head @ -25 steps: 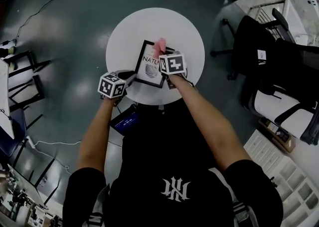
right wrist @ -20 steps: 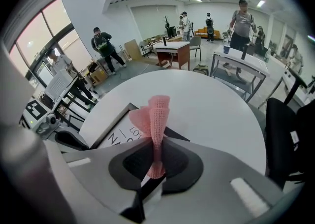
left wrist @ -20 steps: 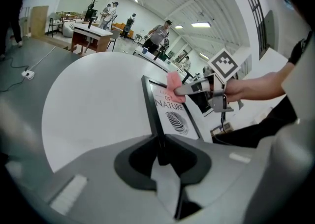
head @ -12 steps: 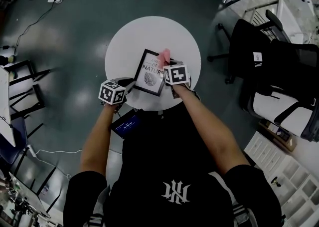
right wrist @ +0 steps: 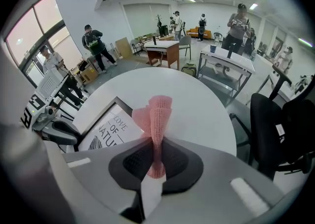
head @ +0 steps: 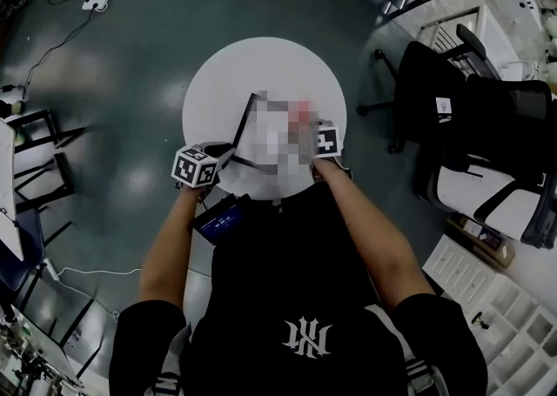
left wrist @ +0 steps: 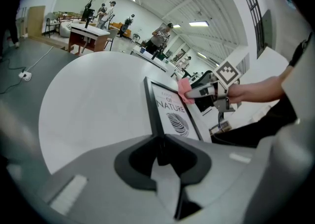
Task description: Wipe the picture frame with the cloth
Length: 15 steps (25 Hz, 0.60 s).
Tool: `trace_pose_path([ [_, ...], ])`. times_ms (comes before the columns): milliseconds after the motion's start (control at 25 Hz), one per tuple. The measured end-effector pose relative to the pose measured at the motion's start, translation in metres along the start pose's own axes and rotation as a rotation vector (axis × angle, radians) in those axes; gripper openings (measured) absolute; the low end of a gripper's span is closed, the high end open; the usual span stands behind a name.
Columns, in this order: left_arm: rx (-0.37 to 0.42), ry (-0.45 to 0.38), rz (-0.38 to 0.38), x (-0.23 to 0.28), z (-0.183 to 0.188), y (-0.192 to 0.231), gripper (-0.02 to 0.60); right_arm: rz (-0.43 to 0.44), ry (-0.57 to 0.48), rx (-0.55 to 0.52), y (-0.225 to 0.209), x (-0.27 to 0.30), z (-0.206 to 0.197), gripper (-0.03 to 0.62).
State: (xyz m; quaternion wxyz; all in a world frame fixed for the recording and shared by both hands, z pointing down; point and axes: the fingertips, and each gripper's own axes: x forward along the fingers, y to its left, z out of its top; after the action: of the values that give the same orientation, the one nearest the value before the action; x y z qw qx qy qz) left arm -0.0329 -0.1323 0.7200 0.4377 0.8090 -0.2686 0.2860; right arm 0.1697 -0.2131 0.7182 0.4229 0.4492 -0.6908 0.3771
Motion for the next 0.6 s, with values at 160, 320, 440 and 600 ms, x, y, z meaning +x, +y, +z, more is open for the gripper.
trace_pose_path([
  [160, -0.010, 0.006, -0.013, 0.001, 0.000, 0.000, 0.049, 0.026, -0.041, 0.029, 0.008, -0.013, 0.012, 0.026],
  [320, -0.008, 0.008, -0.012, -0.002, 0.000, 0.001, 0.049, 0.115, -0.102, 0.060, 0.043, -0.020, 0.040, 0.026],
  [440, -0.010, 0.006, -0.007, -0.002, 0.000, -0.001, 0.049, 0.173, -0.123, 0.053, 0.071, -0.016, 0.057, 0.026],
  [600, -0.009, 0.001, -0.002, -0.002, 0.000, 0.000, 0.049, 0.264, -0.109, 0.075, 0.111, 0.003, 0.067, 0.026],
])
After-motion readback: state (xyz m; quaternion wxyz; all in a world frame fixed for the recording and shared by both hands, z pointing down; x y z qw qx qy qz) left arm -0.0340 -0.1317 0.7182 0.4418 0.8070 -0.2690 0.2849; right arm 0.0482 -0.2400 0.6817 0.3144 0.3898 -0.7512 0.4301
